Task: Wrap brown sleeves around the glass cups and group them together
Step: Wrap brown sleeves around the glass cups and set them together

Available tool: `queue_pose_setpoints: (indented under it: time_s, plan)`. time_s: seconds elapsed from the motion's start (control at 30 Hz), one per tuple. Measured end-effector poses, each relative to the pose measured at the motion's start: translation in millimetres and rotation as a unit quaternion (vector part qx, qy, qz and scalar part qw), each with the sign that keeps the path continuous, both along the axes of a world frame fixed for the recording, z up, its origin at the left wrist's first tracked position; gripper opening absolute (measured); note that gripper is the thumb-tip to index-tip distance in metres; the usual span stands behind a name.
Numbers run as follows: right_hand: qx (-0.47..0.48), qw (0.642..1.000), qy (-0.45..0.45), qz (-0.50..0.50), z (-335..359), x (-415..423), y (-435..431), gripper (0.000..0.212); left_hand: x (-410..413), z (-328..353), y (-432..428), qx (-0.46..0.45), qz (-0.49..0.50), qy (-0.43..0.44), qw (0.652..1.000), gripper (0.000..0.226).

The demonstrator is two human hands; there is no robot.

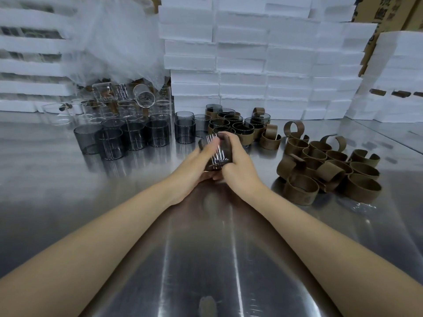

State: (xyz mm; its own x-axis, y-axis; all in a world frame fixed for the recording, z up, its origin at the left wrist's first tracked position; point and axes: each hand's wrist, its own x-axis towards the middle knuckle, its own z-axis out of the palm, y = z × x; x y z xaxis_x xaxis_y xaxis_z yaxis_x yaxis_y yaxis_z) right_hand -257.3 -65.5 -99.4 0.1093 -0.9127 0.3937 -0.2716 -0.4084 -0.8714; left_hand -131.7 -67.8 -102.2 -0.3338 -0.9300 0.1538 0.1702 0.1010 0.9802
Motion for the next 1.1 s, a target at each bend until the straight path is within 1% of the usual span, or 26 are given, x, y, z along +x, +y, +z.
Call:
queue_pose_setpoints:
  time_s: [0.07, 0.13, 0.2, 0.23, 0.27, 0.33, 0.37, 0.4, 0.47, 0.53, 0.57, 0.63, 0.7, 0.8, 0.83, 0.9, 0.93, 0.97, 1.03, 1.1]
  plan:
    - [-0.021, 0.999, 0.036, -0.019, 1, -6, -3, 0.063, 0, 0, 2, -0.026, -0.011, -0.023, 0.999, 0.063]
    - [-0.034, 0.996, 0.066, -0.046, 2, -12, -5, 0.055, 0, -1, 3, -0.021, 0.007, -0.049, 0.999, 0.06]
    - [-0.038, 0.993, 0.088, -0.071, 0, -16, -7, 0.04, -2, -3, 2, -0.004, 0.074, -0.066, 0.995, 0.056]
    - [-0.036, 0.992, 0.094, -0.08, -1, -17, -8, 0.037, -3, -4, 2, 0.002, 0.118, -0.073, 0.99, 0.053]
    - [-0.024, 0.993, 0.083, -0.085, -2, -16, -10, 0.037, -3, -6, 2, -0.003, 0.158, -0.087, 0.984, 0.05]
    - [0.038, 0.997, 0.001, -0.066, 1, -9, -9, 0.039, -1, -6, 2, -0.043, 0.206, -0.143, 0.967, 0.043]
    - [0.065, 0.996, -0.029, -0.055, 1, -5, -8, 0.039, 1, -6, 2, -0.066, 0.208, -0.169, 0.961, 0.043]
    - [0.081, 0.995, -0.04, -0.046, 1, -1, -7, 0.041, 3, -5, 3, -0.089, 0.202, -0.193, 0.956, 0.044]
    - [0.076, 0.996, -0.046, -0.029, 0, 4, -3, 0.047, 3, -2, 7, -0.124, 0.186, -0.217, 0.95, 0.04]
    - [0.041, 0.995, -0.091, -0.032, 1, 5, 1, 0.041, 1, -1, 10, -0.137, 0.167, -0.19, 0.958, 0.041]
    - [0.029, 0.991, -0.127, -0.042, 4, 4, 2, 0.04, -1, -1, 12, -0.135, 0.155, -0.168, 0.964, 0.048]
    - [0.031, 0.979, -0.192, -0.062, 11, 0, 3, 0.047, -3, -2, 12, -0.126, 0.136, -0.141, 0.972, 0.063]
    - [0.047, 0.974, -0.218, -0.047, 15, -6, 0, 0.055, -5, -3, 13, -0.11, 0.13, -0.138, 0.976, 0.067]
    - [0.078, 0.971, -0.227, 0.002, 18, -10, 2, 0.063, -6, -2, 14, -0.069, 0.126, -0.112, 0.983, 0.063]
    - [0.085, 0.971, -0.224, 0.011, 18, -10, 2, 0.063, -6, -2, 13, -0.048, 0.117, -0.088, 0.988, 0.058]
    - [0.089, 0.972, -0.217, 0.015, 17, -8, -1, 0.058, -7, 1, 14, 0.002, 0.091, -0.006, 0.996, 0.041]
    - [0.093, 0.972, -0.215, 0.016, 16, -7, -3, 0.053, -7, 2, 13, 0.017, 0.084, 0.028, 0.996, 0.037]
    - [0.102, 0.972, -0.209, 0.019, 15, -5, -4, 0.049, -8, 2, 12, 0.023, 0.088, 0.045, 0.995, 0.037]
    - [0.106, 0.982, -0.152, 0.022, 10, -3, -4, 0.04, -7, 2, 9, 0.02, 0.117, 0.065, 0.991, 0.04]
    - [0.08, 0.993, -0.08, 0.027, 4, -4, -4, 0.031, -2, 4, 6, 0.012, 0.148, 0.077, 0.986, 0.037]
